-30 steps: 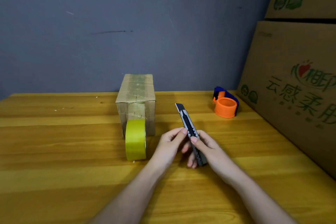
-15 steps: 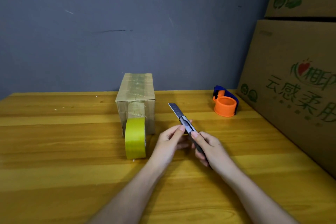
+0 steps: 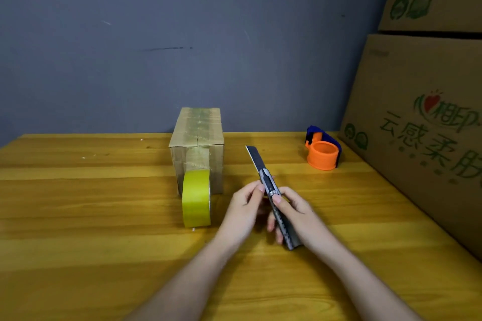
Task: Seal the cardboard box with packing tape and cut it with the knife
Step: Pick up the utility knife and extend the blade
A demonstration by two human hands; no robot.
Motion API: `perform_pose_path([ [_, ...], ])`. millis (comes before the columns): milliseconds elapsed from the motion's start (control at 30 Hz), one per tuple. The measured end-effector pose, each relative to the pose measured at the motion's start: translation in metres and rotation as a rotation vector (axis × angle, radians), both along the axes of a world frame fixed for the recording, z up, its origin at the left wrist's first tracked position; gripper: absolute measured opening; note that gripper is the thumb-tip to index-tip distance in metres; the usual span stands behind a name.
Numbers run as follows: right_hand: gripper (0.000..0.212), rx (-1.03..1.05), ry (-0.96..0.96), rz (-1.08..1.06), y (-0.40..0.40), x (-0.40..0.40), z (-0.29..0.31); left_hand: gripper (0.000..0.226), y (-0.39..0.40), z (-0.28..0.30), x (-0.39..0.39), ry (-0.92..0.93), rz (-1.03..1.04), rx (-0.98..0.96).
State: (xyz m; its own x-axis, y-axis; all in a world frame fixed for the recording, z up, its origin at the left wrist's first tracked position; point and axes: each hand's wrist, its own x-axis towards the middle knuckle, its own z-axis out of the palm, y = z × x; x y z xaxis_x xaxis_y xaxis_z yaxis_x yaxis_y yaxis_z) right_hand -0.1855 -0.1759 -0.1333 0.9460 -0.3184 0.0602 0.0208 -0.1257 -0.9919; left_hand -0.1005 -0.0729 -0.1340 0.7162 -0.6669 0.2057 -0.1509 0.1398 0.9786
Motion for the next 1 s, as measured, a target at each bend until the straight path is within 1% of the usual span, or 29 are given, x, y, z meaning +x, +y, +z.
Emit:
perform_pose_path([
  [100, 0.014, 0.064, -0.054, -0.015, 0.004, 0.000, 0.006, 0.028, 0.006, 0.009, -0.001, -0.120, 0.026, 0.086],
  [200, 0.016, 0.083, -0.102, -0.038, 0.011, -0.001, 0.016, 0.022, 0.020, 0.029, -0.005, -0.195, 0.008, 0.160],
  [233, 0.016, 0.080, -0.116, -0.040, 0.014, -0.001, 0.021, 0.023, 0.027, 0.036, -0.005, -0.230, 0.009, 0.184],
  [300, 0.019, 0.062, -0.139, -0.037, 0.019, 0.001, 0.028, 0.034, 0.043, 0.051, -0.006, -0.278, 0.000, 0.212],
  [467, 0.024, -0.009, -0.147, -0.048, 0.036, 0.013, 0.041, 0.023, 0.092, 0.087, 0.006, -0.337, 0.038, 0.126],
  [533, 0.023, -0.028, -0.138, -0.044, 0.042, 0.017, 0.046, 0.023, 0.107, 0.092, 0.017, -0.350, 0.136, 0.073],
  [633, 0.023, -0.063, -0.124, -0.040, 0.049, 0.025, 0.049, 0.022, 0.124, 0.086, 0.037, -0.285, 0.259, 0.054],
  [700, 0.024, -0.092, -0.110, -0.047, 0.052, 0.029, 0.051, 0.033, 0.132, 0.075, 0.049, -0.262, 0.307, 0.141],
  [767, 0.027, -0.106, -0.089, -0.056, 0.055, 0.032, 0.052, 0.050, 0.137, 0.062, 0.058, -0.301, 0.322, 0.279],
  [833, 0.028, -0.138, -0.066, -0.063, 0.056, 0.033, 0.053, 0.061, 0.138, 0.054, 0.063, -0.347, 0.287, 0.375],
  [900, 0.026, -0.222, -0.048, -0.056, 0.056, 0.035, 0.055, 0.071, 0.136, 0.051, 0.063, -0.337, 0.216, 0.389],
  [1000, 0.015, -0.442, -0.029, -0.027, 0.054, 0.038, 0.058, 0.080, 0.132, 0.052, 0.064, -0.300, 0.117, 0.357],
])
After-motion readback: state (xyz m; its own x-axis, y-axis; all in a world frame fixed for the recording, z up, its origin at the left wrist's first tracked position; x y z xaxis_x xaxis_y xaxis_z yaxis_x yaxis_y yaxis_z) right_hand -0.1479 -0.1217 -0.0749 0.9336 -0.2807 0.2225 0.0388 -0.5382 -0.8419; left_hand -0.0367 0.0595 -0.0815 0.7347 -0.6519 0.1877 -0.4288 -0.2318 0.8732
